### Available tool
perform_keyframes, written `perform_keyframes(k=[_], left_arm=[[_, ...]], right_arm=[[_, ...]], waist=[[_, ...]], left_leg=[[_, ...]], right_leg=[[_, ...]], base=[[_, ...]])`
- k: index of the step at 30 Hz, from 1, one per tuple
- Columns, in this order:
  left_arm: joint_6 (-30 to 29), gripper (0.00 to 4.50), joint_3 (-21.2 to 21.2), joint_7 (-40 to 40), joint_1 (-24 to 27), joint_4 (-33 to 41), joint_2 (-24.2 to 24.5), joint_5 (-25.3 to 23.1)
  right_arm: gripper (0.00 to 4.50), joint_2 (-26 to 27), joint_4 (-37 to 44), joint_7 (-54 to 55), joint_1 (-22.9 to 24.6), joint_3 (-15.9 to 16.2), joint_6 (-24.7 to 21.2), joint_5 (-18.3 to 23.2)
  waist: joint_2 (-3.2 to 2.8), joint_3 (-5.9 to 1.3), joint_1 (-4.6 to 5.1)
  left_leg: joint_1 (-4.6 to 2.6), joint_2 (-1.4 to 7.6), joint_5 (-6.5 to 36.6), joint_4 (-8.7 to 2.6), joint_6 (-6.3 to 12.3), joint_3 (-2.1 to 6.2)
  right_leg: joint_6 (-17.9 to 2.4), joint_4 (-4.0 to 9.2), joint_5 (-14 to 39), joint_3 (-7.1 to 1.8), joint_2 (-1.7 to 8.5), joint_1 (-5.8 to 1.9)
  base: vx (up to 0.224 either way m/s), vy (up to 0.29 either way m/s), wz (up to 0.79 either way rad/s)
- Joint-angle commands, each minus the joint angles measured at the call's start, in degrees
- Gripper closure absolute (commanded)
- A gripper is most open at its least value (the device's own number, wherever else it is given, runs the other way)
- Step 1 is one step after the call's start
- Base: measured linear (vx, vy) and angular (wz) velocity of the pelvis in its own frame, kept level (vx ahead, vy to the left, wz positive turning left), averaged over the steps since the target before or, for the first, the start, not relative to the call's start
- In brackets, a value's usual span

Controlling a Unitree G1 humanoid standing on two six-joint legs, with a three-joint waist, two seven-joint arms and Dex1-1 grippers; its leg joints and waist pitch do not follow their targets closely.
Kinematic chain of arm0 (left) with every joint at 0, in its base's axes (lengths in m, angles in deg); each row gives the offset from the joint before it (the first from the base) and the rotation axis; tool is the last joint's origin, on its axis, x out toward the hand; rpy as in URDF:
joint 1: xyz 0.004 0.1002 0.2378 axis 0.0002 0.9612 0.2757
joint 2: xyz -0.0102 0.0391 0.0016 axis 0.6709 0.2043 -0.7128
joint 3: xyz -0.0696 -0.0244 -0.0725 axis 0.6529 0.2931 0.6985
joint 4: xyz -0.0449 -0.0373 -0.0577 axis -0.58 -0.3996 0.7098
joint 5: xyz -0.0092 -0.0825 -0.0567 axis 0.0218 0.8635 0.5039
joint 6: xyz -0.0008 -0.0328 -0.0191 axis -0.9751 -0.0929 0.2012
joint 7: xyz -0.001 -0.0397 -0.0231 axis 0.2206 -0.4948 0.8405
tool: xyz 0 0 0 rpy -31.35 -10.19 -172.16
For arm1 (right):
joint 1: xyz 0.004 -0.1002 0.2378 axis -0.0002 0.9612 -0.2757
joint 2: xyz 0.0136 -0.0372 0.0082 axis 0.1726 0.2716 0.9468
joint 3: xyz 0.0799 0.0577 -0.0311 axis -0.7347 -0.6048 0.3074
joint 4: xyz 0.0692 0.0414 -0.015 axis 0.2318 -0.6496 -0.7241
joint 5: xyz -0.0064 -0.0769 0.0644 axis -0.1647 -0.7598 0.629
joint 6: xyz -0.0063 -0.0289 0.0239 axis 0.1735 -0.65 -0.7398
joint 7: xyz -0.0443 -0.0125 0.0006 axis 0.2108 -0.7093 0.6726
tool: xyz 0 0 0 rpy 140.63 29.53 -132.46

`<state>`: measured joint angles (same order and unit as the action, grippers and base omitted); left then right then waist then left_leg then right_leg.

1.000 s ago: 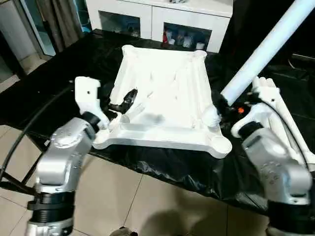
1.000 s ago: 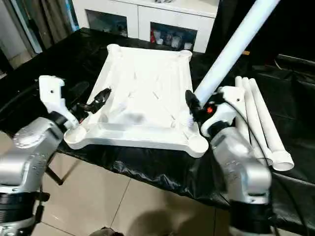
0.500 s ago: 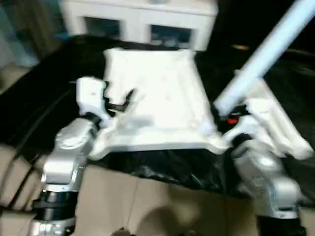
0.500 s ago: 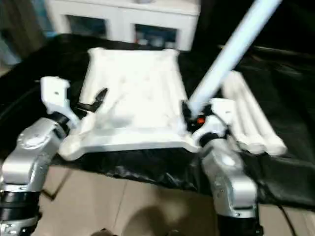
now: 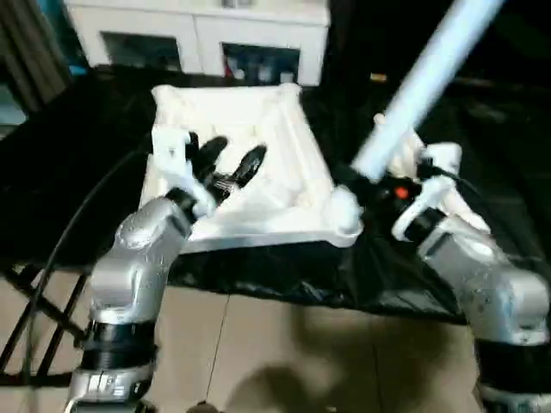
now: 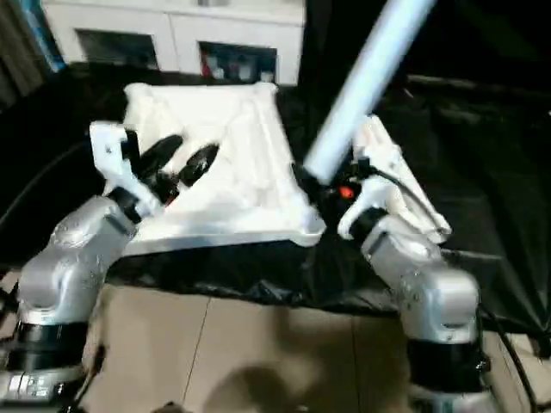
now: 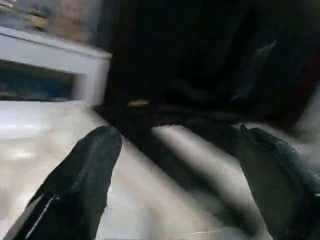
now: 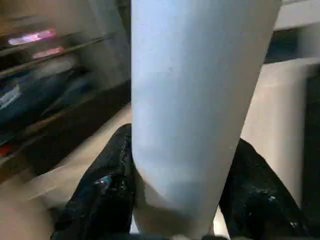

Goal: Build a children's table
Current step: Insert table leg to table base

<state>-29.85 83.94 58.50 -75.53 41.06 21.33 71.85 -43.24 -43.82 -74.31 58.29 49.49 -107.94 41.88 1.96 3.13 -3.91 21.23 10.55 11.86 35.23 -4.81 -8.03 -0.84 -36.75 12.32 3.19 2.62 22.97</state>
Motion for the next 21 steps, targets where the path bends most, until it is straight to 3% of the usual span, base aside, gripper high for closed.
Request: perform_keyframes(k=[1,3,6,7,8,9,11,15,16,19,21], left_arm=[[-3.9,0.17,-0.7,-3.8,-1.2,0.7,0.6,3.8],[-12.0,0.17,0.6,-8.3,-4.1,0.5,-0.4,14.5],[-17.3,0.17,1.8,-9.7,-8.1,-1.7,-2.3,21.0],[-17.9,0.17,1.9,-10.0,-8.8,-2.1,-2.6,21.8],[-19.4,0.17,2.0,-10.4,-10.3,-2.7,-3.8,24.2],[-19.7,0.17,2.1,-10.3,-10.6,-2.9,-4.1,24.7],[-22.1,0.17,2.1,-10.4,-11.8,-3.4,-5.7,27.6],[-25.9,0.17,0.1,-10.4,-13.2,-5.3,-6.4,27.6],[-26.1,0.17,-1.7,-10.5,-13.5,-6.1,-6.0,25.7],[-27.4,0.17,-2.5,-9.8,-13.9,-7.2,-6.7,26.0],[-27.7,0.17,-3.0,-9.1,-14.0,-7.6,-7.2,26.0]], right_arm=[[2.64,-1.3,-0.6,-5.6,-1.5,-1.1,-2.2,4.4],[2.64,-5.3,-3.1,-15.9,-2.6,-0.6,-5.1,7.3],[2.64,-8.6,-4.8,-23.9,-3.5,1.1,-6.9,8.2],[2.64,-9.0,-4.9,-25.0,-3.6,1.5,-7.2,8.2],[2.64,-10.2,-5.1,-27.3,-3.9,2.5,-8.1,8.4],[2.64,-10.4,-5.1,-27.8,-3.9,2.7,-8.3,8.5],[2.64,-12.4,-4.9,-30.6,-4.0,4.4,-9.5,8.9],[2.64,-15.5,-5.1,-35.7,-4.4,6.7,-11.1,9.7],[2.64,-16.0,-5.8,-37.4,-4.8,7.2,-11.0,9.0],[2.64,-16.6,-5.7,-39.0,-4.7,8.0,-11.1,8.4],[2.64,-16.8,-5.3,-39.4,-4.7,8.5,-11.0,8.1]], waist=[[0.17,-2.70,-0.24],[1.21,-3.14,-0.78],[1.16,-3.33,-1.60],[1.65,-3.45,-1.71],[1.61,-3.52,-1.99],[2.10,-3.57,-1.90],[2.37,-3.80,-2.28],[2.49,-3.82,-2.87],[2.28,-3.77,-2.91],[2.53,-3.61,-2.85],[2.35,-3.59,-2.90]], left_leg=[[-1.24,1.84,12.6,-4.22,0.70,-0.29],[-0.75,2.24,9.8,-4.35,0.27,-0.67],[-0.94,2.36,7.6,-4.22,0.55,-1.17],[-0.65,2.13,6.5,-4.01,1.05,-1.47],[-0.73,2.29,5.3,-3.94,1.55,-1.52],[-0.47,2.33,4.4,-3.86,1.83,-1.58],[-0.24,2.27,1.4,-3.59,2.84,-1.58],[-0.14,2.18,-0.3,-3.38,4.13,-1.65],[-0.25,2.30,0.5,-3.43,3.93,-1.61],[-0.24,2.38,2.4,-3.58,2.91,-1.56],[-0.28,2.44,2.4,-3.57,2.52,-1.49]], right_leg=[[-6.1,6.46,22.3,-2.65,4.32,-1.99],[-6.9,5.80,18.4,-2.63,4.64,-2.78],[-9.3,5.27,12.5,-2.67,4.66,-2.53],[-10.2,4.92,10.5,-2.58,4.64,-2.95],[-10.5,4.90,8.7,-2.73,4.88,-2.89],[-10.9,4.68,7.4,-2.78,4.95,-3.16],[-11.6,4.25,3.5,-2.80,5.09,-3.53],[-11.5,4.19,2.1,-2.83,4.98,-3.64],[-11.3,4.40,3.3,-2.81,5.02,-3.50],[-10.5,4.77,6.7,-2.81,5.19,-3.65],[-10.3,4.84,7.6,-2.80,5.23,-3.56]], base=[[0.000,0.000,0.00],[0.000,0.000,0.00],[0.000,0.000,0.00],[0.000,0.000,0.00],[0.000,0.000,0.00],[0.000,0.000,0.00],[0.000,0.000,0.00],[0.000,0.000,0.00],[0.000,0.000,0.00],[0.000,0.000,0.00],[0.000,0.000,0.00]])
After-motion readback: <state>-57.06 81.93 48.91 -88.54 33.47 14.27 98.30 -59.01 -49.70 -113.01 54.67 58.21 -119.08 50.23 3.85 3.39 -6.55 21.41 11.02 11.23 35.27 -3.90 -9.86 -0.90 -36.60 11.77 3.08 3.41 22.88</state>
